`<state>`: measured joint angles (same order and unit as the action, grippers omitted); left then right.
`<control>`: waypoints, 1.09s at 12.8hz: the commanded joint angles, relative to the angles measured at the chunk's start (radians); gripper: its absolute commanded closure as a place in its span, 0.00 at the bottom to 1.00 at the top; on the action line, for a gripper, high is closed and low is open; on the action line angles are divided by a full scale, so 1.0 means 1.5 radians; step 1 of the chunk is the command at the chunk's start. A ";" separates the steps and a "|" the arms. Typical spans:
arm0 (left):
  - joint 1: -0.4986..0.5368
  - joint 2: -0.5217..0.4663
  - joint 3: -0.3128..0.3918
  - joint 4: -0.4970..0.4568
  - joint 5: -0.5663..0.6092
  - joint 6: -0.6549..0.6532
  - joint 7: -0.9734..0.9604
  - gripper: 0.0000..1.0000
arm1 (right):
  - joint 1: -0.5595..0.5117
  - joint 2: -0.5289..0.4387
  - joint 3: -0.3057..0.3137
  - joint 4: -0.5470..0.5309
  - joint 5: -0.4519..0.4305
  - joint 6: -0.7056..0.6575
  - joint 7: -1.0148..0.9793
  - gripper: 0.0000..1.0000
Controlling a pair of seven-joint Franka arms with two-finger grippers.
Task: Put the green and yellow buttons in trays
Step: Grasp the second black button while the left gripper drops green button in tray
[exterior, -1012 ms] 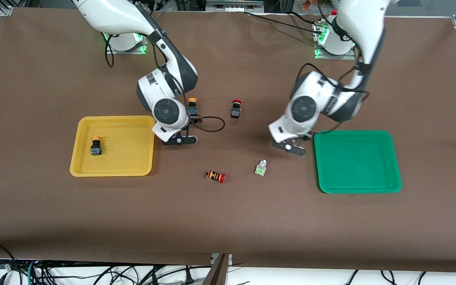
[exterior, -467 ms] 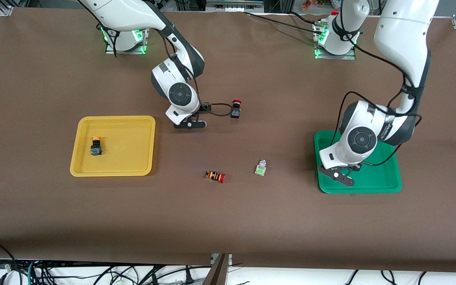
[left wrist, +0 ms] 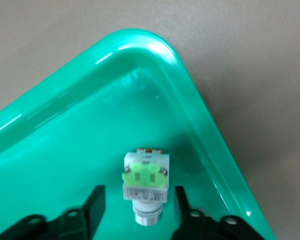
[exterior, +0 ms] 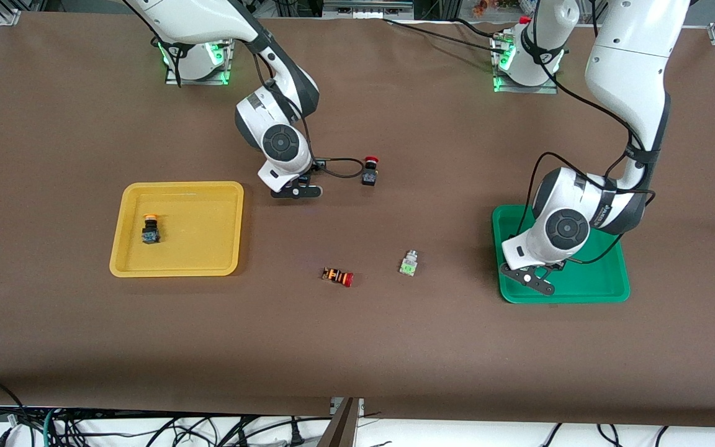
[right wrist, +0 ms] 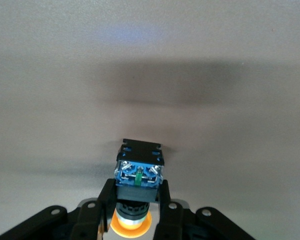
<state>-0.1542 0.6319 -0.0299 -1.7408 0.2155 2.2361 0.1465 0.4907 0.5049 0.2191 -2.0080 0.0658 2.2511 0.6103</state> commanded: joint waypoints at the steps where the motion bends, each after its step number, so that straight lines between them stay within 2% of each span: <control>1: 0.002 -0.027 -0.013 0.021 -0.053 -0.020 -0.001 0.00 | -0.005 -0.015 0.003 -0.022 0.002 0.016 0.006 1.00; 4: -0.019 -0.013 -0.053 0.112 -0.074 -0.020 -0.006 0.00 | -0.007 -0.058 -0.025 0.002 0.003 -0.021 -0.004 1.00; 6: -0.047 0.030 -0.073 0.182 -0.114 -0.017 -0.019 0.00 | -0.007 -0.082 -0.076 0.043 0.002 -0.092 -0.037 1.00; 8: -0.099 0.068 -0.074 0.221 -0.120 -0.008 -0.078 0.00 | -0.011 -0.081 -0.147 0.084 0.002 -0.153 -0.119 1.00; 10: -0.151 0.109 -0.071 0.259 -0.113 0.015 -0.179 0.00 | -0.021 -0.072 -0.212 0.091 0.002 -0.147 -0.219 1.00; 12: -0.181 0.141 -0.062 0.261 -0.109 0.083 -0.245 0.00 | -0.070 -0.048 -0.228 0.092 -0.005 -0.122 -0.290 1.00; 14: -0.187 0.153 -0.060 0.254 -0.072 0.103 -0.252 0.00 | -0.121 -0.011 -0.228 0.091 -0.009 -0.077 -0.375 1.00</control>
<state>-0.4306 0.8267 -0.1364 -1.4018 0.0661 2.3804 -0.2117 0.3626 0.4329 -0.1330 -1.8845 0.0613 2.0898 0.1398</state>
